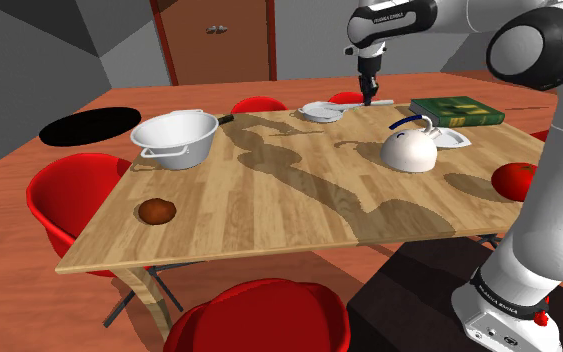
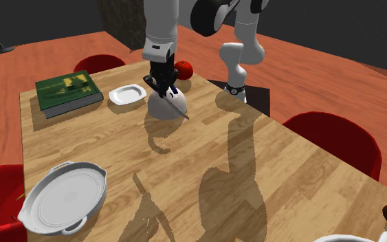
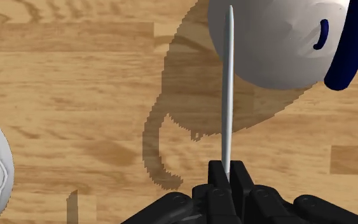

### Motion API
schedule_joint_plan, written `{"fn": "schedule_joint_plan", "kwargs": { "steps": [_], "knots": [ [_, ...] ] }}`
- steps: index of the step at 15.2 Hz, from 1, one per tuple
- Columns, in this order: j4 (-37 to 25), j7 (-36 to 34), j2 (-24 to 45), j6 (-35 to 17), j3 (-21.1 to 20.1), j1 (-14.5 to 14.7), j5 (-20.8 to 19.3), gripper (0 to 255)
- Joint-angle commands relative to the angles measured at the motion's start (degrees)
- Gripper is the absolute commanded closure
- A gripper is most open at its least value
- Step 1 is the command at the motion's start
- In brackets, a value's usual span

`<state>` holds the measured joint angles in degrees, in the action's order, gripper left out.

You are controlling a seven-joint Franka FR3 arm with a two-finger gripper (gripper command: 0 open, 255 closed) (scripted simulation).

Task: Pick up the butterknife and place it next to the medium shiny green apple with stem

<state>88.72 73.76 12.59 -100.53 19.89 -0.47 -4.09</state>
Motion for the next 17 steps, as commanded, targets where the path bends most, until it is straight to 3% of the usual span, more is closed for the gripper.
{"fn": "schedule_joint_plan", "kwargs": {
  "steps": [1, 9, 17],
  "knots": [
    [5.33, 0.63, -4.11, -1.52, 0.6, -0.15, -1.33, 255],
    [22.02, 3.88, -18.63, -5.22, 3.21, -2.49, -6.91, 255],
    [33.55, 8.5, -31.16, -6.05, 6.31, -6.73, -12.79, 255]
  ]
}}
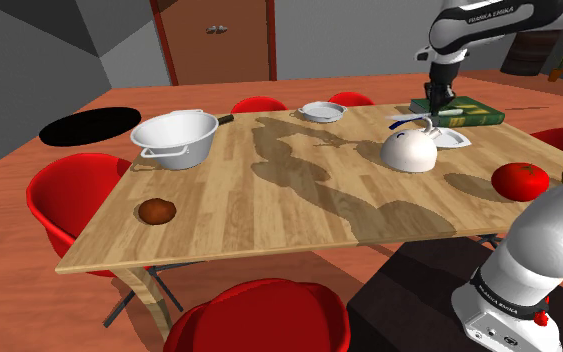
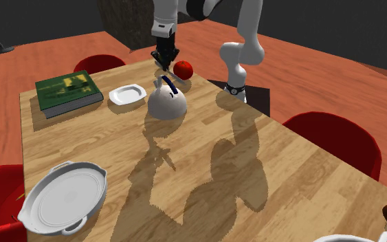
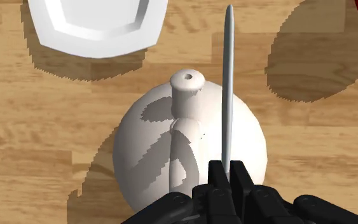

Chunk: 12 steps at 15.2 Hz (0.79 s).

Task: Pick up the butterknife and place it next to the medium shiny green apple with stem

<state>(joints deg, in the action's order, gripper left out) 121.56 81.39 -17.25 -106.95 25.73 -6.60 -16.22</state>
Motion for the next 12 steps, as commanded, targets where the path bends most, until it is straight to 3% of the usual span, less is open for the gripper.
{"fn": "schedule_joint_plan", "kwargs": {
  "steps": [1, 12],
  "knots": [
    [1.83, 1.58, -2.75, 0.41, 0.93, -1.23, -1.4, 255],
    [9.96, 11.54, -15.87, 2.02, 7.17, -9.01, -9.49, 255]
  ]
}}
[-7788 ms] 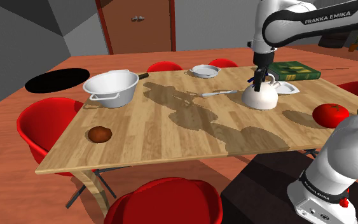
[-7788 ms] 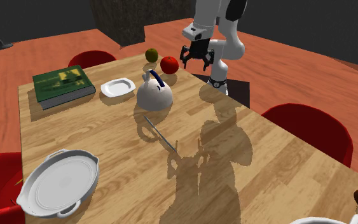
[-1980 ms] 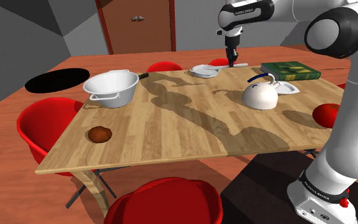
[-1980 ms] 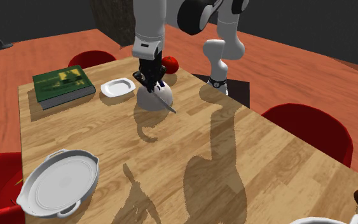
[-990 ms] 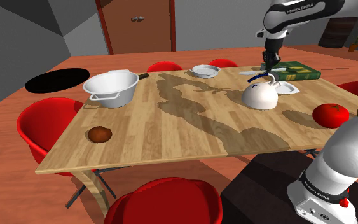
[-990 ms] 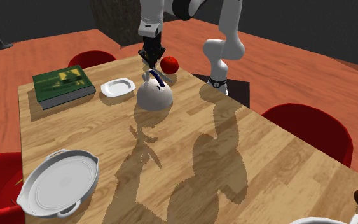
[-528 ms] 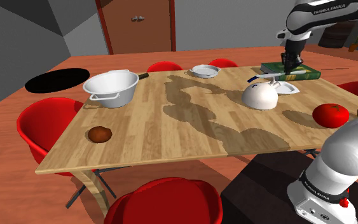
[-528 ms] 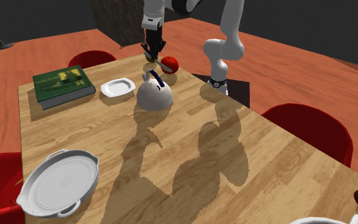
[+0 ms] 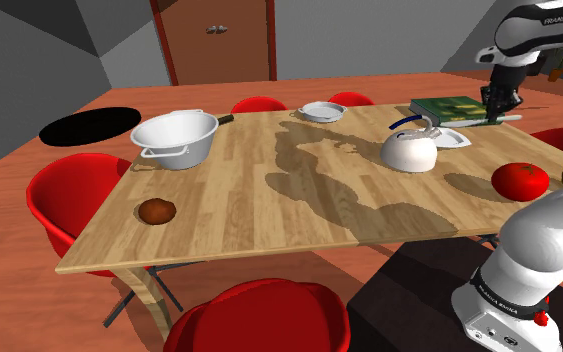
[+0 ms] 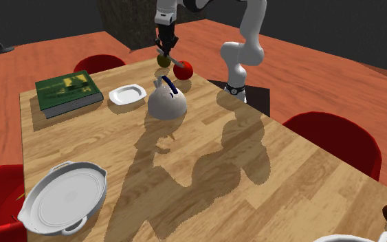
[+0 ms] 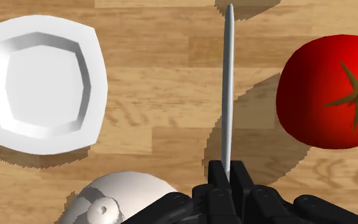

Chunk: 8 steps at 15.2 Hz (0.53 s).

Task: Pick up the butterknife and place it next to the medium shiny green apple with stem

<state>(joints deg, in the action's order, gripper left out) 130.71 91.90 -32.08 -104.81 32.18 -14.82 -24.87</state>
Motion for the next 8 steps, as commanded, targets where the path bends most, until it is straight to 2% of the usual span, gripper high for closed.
{"fn": "schedule_joint_plan", "kwargs": {
  "steps": [1, 8],
  "knots": [
    [1.17, 2.12, -1.96, 0.07, 1.42, -1.51, -1.56, 255],
    [1.81, 10.51, -6.78, 1.21, 7.04, -6.25, -6.28, 255]
  ]
}}
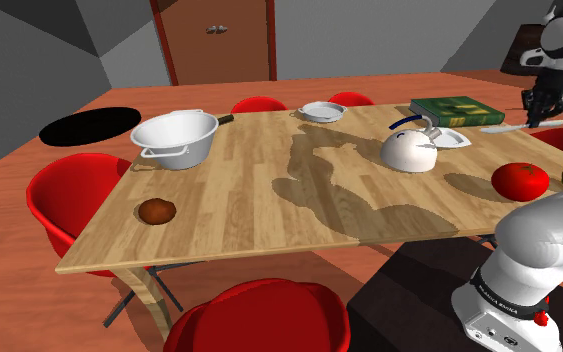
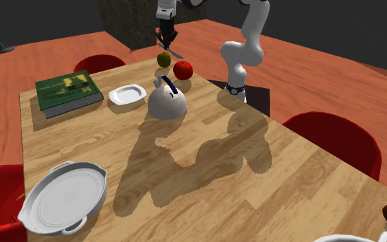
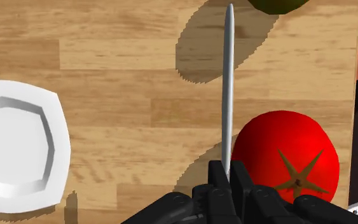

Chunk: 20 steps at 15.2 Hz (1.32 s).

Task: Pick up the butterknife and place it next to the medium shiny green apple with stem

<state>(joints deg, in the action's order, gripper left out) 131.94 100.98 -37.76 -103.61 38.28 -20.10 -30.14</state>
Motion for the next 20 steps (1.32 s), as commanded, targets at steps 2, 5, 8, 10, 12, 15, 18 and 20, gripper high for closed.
{"fn": "schedule_joint_plan", "kwargs": {
  "steps": [2, 5, 8, 10, 12, 15, 18, 20],
  "knots": [
    [0.18, 4.01, -1.95, 0.22, 2.8, -2.1, -2.25, 255],
    [-0.89, 7.97, -2.82, 0.46, 5.82, -3.48, -4.0, 255],
    [-2.52, 12.04, -3.18, 0.55, 9.09, -4.48, -5.52, 255],
    [-3.91, 14.79, -3.17, 0.54, 11.44, -4.87, -6.42, 255],
    [-5.54, 17.57, -2.97, 0.48, 13.94, -5.01, -7.19, 255],
    [-8.44, 21.78, -2.35, 0.31, 17.99, -4.69, -8.11, 255],
    [-11.89, 26.0, -1.48, 0.11, 22.51, -3.62, -8.75, 255],
    [-14.5, 28.8, -0.83, 0.0, 25.81, -2.41, -9.03, 255]
  ]
}}
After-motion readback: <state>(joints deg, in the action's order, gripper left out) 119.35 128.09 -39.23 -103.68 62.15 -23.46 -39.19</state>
